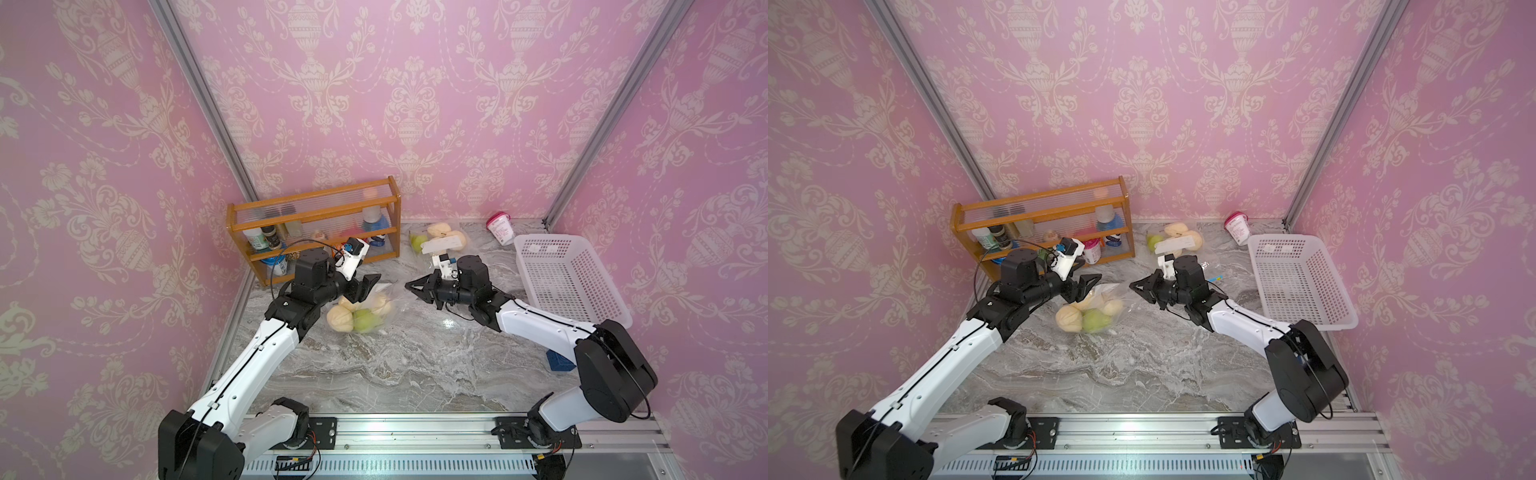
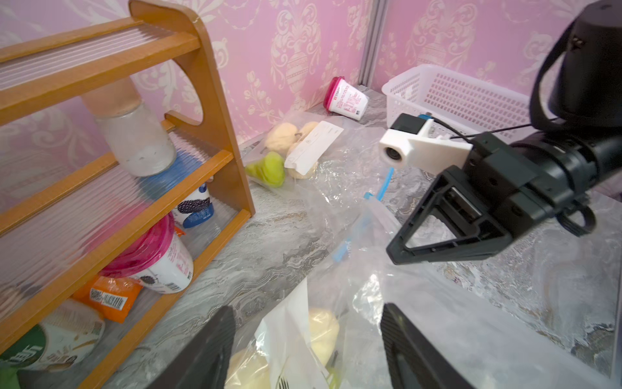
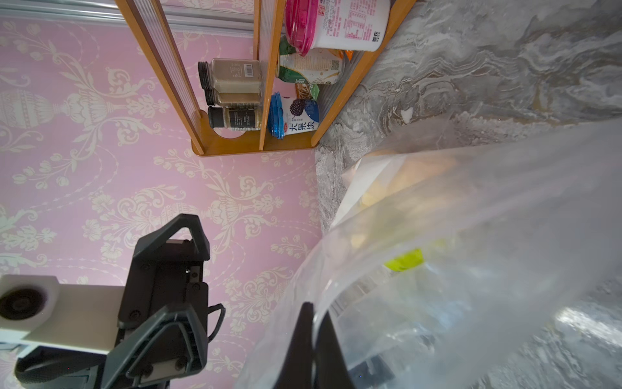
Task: Open the zip-top bag and take out the pear
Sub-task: Open the zipper of the food storage bag at the center of the board.
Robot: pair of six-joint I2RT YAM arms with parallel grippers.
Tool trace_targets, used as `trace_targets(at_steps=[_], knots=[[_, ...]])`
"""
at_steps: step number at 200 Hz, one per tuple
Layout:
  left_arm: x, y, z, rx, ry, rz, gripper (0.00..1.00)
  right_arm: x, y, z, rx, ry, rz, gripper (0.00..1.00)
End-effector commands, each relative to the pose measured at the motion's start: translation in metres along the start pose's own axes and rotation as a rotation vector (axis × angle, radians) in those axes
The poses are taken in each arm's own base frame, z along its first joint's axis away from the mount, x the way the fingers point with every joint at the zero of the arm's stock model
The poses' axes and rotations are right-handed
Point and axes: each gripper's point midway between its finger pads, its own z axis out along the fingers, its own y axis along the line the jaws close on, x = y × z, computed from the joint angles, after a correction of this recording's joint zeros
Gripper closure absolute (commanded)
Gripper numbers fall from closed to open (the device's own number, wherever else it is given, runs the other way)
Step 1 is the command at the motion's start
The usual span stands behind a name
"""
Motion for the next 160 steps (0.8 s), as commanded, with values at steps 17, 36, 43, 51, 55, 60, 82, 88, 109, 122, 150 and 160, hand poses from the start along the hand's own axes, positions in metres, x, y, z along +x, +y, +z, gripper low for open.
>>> trace_targets(at_steps=[17,36,43,51,55,60,82,88,109,122,150,160], knots=[[0.017,0.049,0.001,-0.231,0.131,-0.253,0.29,0.019,0.011,-0.025,0.095,0.071,-0.397,1.00],[0.027,0.059,0.004,-0.241,0.160,-0.330,0.28,0.024,0.021,-0.037,0.103,0.098,-0.604,1.00],[0.029,0.060,0.006,-0.227,0.161,-0.349,0.28,0.026,0.026,-0.041,0.096,0.111,-0.678,1.00],[0.031,0.060,0.007,-0.214,0.164,-0.362,0.27,0.030,0.030,-0.046,0.093,0.128,-0.759,1.00],[0.033,0.060,0.008,-0.209,0.167,-0.363,0.26,0.031,0.030,-0.048,0.100,0.135,-0.793,1.00],[0.035,0.060,0.009,-0.206,0.173,-0.363,0.25,0.031,0.028,-0.052,0.112,0.141,-0.830,1.00],[0.046,0.055,0.014,-0.164,0.211,-0.375,0.22,0.032,0.022,-0.065,0.123,0.178,-0.900,1.00],[0.049,0.053,0.016,-0.144,0.224,-0.384,0.22,0.033,0.019,-0.067,0.129,0.187,-0.919,1.00],[0.063,0.045,0.021,-0.074,0.275,-0.427,0.22,0.035,-0.003,-0.075,0.207,0.226,-1.002,1.00],[0.073,0.042,0.024,-0.053,0.311,-0.451,0.24,0.032,-0.016,-0.078,0.256,0.243,-1.011,1.00],[0.099,0.040,0.026,-0.050,0.399,-0.517,0.28,0.018,-0.033,-0.083,0.304,0.228,-0.968,1.00],[0.106,0.041,0.026,-0.057,0.417,-0.539,0.28,0.014,-0.038,-0.084,0.313,0.221,-0.953,1.00]])
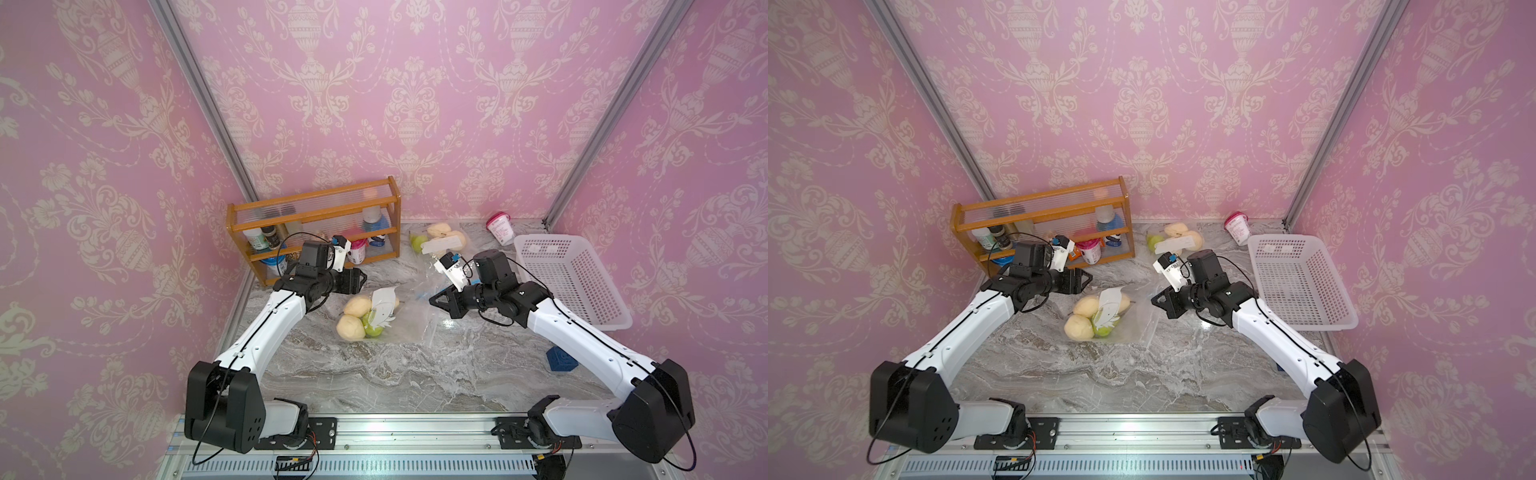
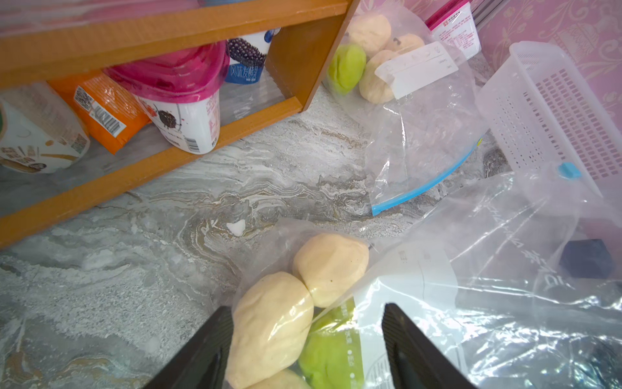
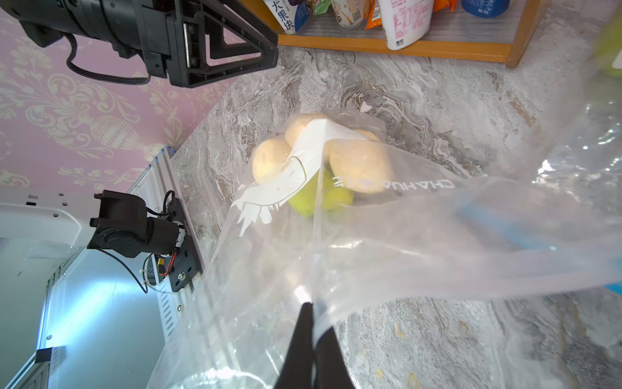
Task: Open the zip-top bag and take out the pear
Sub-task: Open the zipper of the food storage bag at the center of the board.
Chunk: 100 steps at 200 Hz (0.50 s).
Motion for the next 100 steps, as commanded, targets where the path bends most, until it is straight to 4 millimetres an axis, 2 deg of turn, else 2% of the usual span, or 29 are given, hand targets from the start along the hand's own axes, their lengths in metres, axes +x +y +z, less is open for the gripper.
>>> trace_targets(at_steps=[1,21,39,69,100], knots=[[0.025,0.003,0.004,0.023,0.092,-0.086,0.28,0.016,-0.018,-0.001,0.042,0.045,-0.008,1.00],[0.035,0.009,0.003,0.006,0.103,-0.126,0.28,0.016,-0.031,-0.004,0.077,0.032,0.025,1.00],[0.045,0.006,0.001,0.033,0.128,-0.139,0.28,0.012,-0.041,-0.008,0.099,0.008,0.054,1.00],[0.068,-0.001,-0.006,0.058,0.206,-0.165,0.33,0.003,-0.046,-0.010,0.105,-0.035,0.075,1.00],[0.092,0.006,-0.018,0.005,0.286,-0.225,0.32,-0.006,-0.050,-0.008,0.099,-0.063,0.088,1.00]])
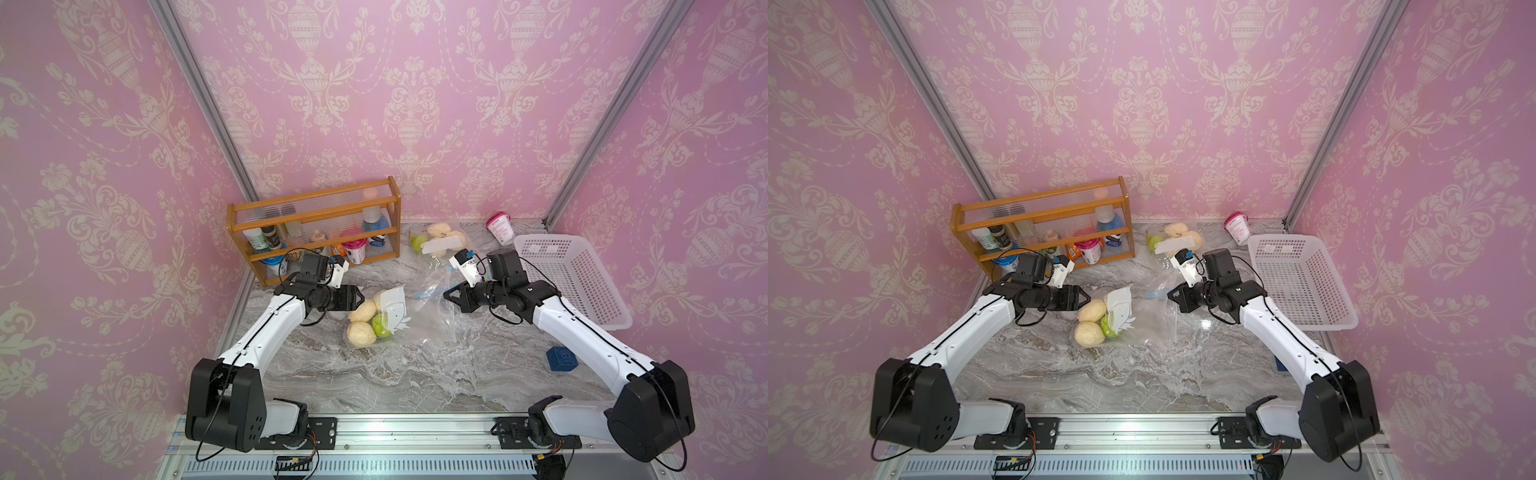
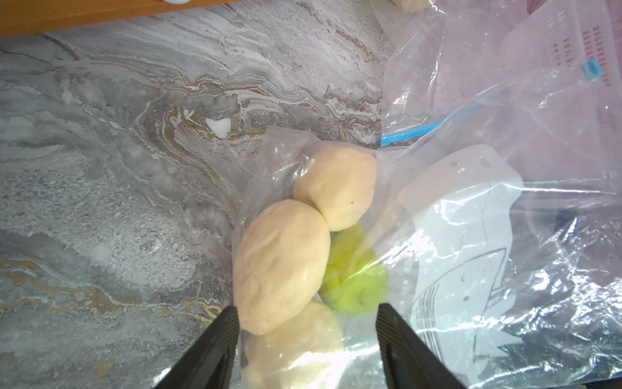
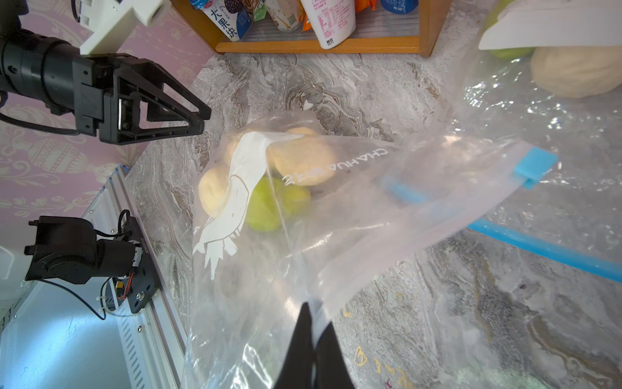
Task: Open the zip-top bag and take out the pear
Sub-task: Open the zipper of the food storage bag at the center of the board.
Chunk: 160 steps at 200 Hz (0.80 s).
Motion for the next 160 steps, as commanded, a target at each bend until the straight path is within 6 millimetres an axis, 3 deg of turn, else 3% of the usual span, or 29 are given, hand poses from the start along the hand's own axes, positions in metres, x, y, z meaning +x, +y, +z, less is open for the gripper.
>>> trace_targets(at_steps=[1,40,98,141,160], knots=[[0.029,0.005,-0.010,-0.016,0.089,-0.077,0.32,-0.008,-0.005,0.004,-0.003,-0.029,0.024,1.00],[0.051,0.012,-0.004,-0.020,0.124,-0.126,0.28,-0.019,-0.004,0.003,-0.017,-0.066,0.028,1.00],[0.050,0.020,0.022,0.013,0.101,-0.152,0.31,-0.022,0.004,0.001,-0.068,-0.094,0.040,1.00],[0.050,0.021,0.038,0.044,0.114,-0.170,0.49,-0.022,0.006,0.003,-0.091,-0.107,0.062,1.00],[0.051,0.020,0.041,0.056,0.123,-0.166,0.73,-0.023,0.007,0.004,-0.099,-0.110,0.068,1.00]])
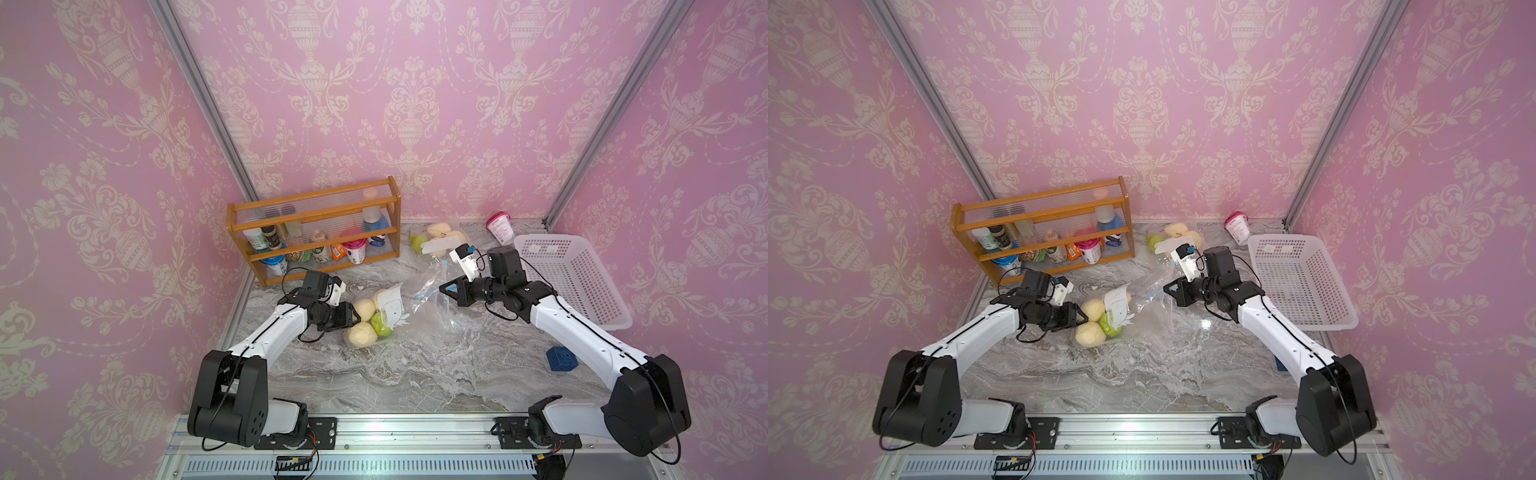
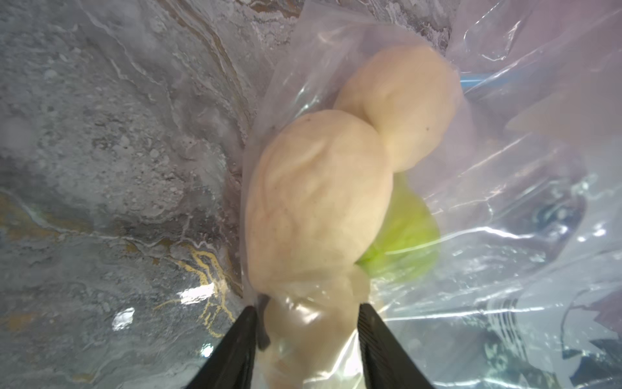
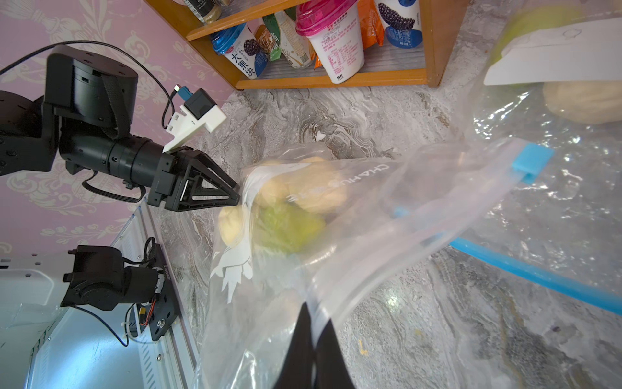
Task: Open the zip-top bag and take out the pear
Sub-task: Open the zipper of the food storage bag at the center of the board.
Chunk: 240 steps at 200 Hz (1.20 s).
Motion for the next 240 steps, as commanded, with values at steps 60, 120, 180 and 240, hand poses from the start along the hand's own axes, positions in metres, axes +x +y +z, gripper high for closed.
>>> trace_targets(at_steps=[60,120,180,240], knots=[[-0.034,-0.027,-0.064,-0.047,-0.182,0.137,1.00,-0.008,0.015,0.008,-0.110,-0.055,0.050,1.00],[-0.070,-0.009,-0.106,-0.261,-0.328,0.209,1.00,-0.004,0.028,0.039,-0.237,-0.109,0.119,1.00],[-0.092,0.037,-0.111,-0.477,-0.369,0.150,1.00,-0.008,0.043,0.073,-0.326,-0.152,0.204,1.00],[-0.098,0.070,-0.104,-0.514,-0.360,0.073,1.00,-0.053,0.101,0.045,-0.717,-0.313,0.212,1.00]])
